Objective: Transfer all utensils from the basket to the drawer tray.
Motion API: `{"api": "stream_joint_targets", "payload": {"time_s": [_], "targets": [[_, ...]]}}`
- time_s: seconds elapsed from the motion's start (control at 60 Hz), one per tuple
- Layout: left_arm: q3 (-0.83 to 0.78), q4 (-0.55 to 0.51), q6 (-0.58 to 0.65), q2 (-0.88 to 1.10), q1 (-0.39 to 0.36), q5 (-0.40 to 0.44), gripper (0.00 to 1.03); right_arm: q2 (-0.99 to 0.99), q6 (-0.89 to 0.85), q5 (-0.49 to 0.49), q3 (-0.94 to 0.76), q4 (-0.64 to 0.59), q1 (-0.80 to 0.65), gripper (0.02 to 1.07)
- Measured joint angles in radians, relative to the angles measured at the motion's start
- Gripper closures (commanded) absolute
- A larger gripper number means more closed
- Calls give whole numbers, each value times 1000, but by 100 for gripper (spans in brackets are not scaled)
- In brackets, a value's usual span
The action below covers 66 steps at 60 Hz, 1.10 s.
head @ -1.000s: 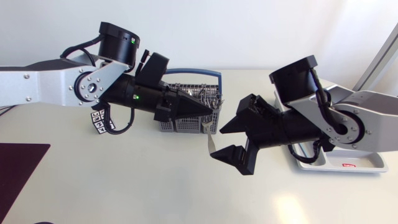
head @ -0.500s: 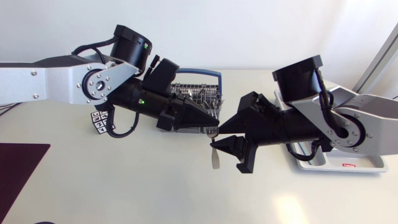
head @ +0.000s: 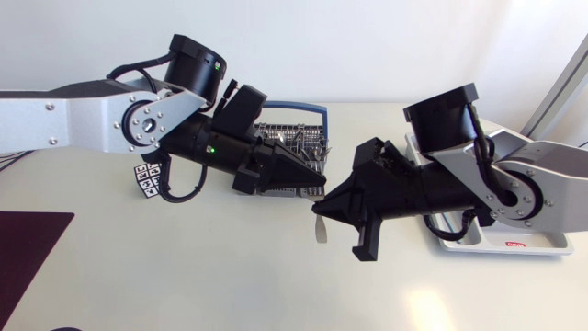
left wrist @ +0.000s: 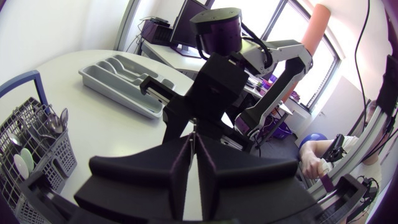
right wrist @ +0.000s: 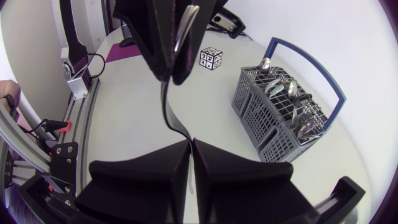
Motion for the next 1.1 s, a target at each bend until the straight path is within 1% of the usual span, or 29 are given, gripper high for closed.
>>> {"api": "stream_joint_targets", "payload": {"time_s": [0.1, 0.133, 0.15, 0.167, 0.183, 0.217, 0.267, 0.3, 0.317, 0.333, 0.35, 0.367, 0.4, 0.5, 0.617, 0.683, 0.75, 0.8, 0.883, 1.0, 1.033, 1.067, 1.1], "targets": [[26, -2, 0, 0, -1, 0, 53, 0, 0, 7, 0, -8, 0, 101], [39, -2, 0, 0, -1, 0, 50, 0, 1, 11, -2, -11, 0, 101], [44, -1, 0, 0, -1, 0, 46, 0, 1, 13, -3, -12, 0, 101], [52, 1, 0, 0, -1, -1, 43, 0, 1, 15, -4, -14, 0, 101], [57, 2, 0, 0, -1, -1, 37, 0, 2, 17, -5, -16, 0, 101], [69, 2, 0, 0, -1, -6, 34, 0, 4, 21, -7, -21, -1, 101], [84, 8, 0, 0, -2, -24, 32, 0, 4, 22, -11, -28, -6, 101], [91, 10, 0, 0, -3, -31, 26, 0, 4, 25, -14, -32, -8, 101], [95, 9, -1, 0, -3, -32, 25, 0, 4, 27, -15, -34, -10, 101], [99, 10, -1, 0, -3, -36, 20, 0, 4, 29, -17, -38, -14, 101], [105, 9, -1, 0, -3, -42, 18, 0, 4, 32, -18, -44, -15, 101], [108, 9, -2, 0, -3, -47, 14, 0, 4, 35, -18, -49, -19, 101], [121, 9, -5, 0, -3, -60, 12, 1, 4, 49, -19, -55, -26, 101], [167, 30, -37, 0, -3, -116, 11, 2, 4, 103, -26, -56, -60, 101], [237, 79, -100, 0, 0, -239, 11, 11, 5, 192, -28, -55, -161, 101], [276, 85, -114, 2, 6, -346, 11, 23, 16, 252, -24, -51, -242, 101], [296, 95, -122, 6, 17, -417, 11, 42, 33, 324, -10, -40, -315, 101], [296, 95, -119, 10, 18, -524, 11, 69, 47, 384, 20, -32, -383, 101], [286, 97, -95, 23, 17, -632, 11, 112, 66, 473, 77, -6, -473, 101], [235, 111, -55, 27, 18, -724, 11, 172, 81, 583, 155, 30, -566, 101], [216, 130, -49, 27, 23, -743, 11, 185, 84, 601, 171, 33, -579, 101], [198, 142, -43, 27, 29, -758, 11, 218, 87, 642, 209, 35, -609, 101], [188, 145, -40, 27, 37, -761, 11, 246, 88, 667, 240, 35, -629, 101]]}}
